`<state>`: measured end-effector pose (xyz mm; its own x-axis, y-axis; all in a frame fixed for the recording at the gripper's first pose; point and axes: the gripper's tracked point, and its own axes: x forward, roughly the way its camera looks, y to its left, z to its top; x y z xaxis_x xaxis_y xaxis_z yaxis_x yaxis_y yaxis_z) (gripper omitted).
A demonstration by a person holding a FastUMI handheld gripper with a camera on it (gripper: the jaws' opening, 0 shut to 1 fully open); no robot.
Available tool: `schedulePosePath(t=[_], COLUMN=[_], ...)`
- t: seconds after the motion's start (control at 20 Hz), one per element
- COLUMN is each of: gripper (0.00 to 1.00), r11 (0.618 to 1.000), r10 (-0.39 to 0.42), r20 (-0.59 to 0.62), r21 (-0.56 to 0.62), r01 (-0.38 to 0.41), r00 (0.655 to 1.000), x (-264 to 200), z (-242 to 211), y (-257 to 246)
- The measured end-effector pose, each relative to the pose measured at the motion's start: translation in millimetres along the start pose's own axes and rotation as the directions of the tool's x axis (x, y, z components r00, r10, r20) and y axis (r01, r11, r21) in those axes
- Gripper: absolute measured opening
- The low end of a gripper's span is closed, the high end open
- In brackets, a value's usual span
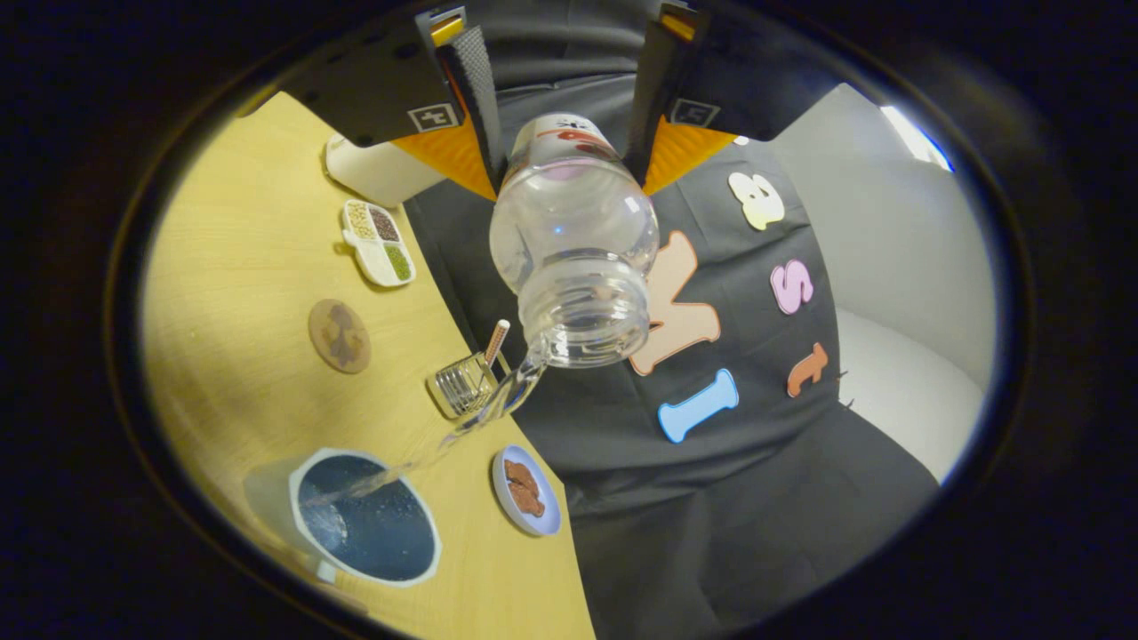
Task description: Take the bottle from table, then pour the juice into the cup, finally place the bottle on the coaster
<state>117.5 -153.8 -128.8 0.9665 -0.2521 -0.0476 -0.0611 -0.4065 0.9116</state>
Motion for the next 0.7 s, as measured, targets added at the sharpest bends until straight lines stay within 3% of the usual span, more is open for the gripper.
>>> schedulePosePath(t=[0.7], gripper=[0.7], r11=[0.998], r10=[0.025], r20=[0.055], r21=[0.057], r01=[-0.028], r00=[0.998], x=[5.6], z=[9.1], y=[10.0])
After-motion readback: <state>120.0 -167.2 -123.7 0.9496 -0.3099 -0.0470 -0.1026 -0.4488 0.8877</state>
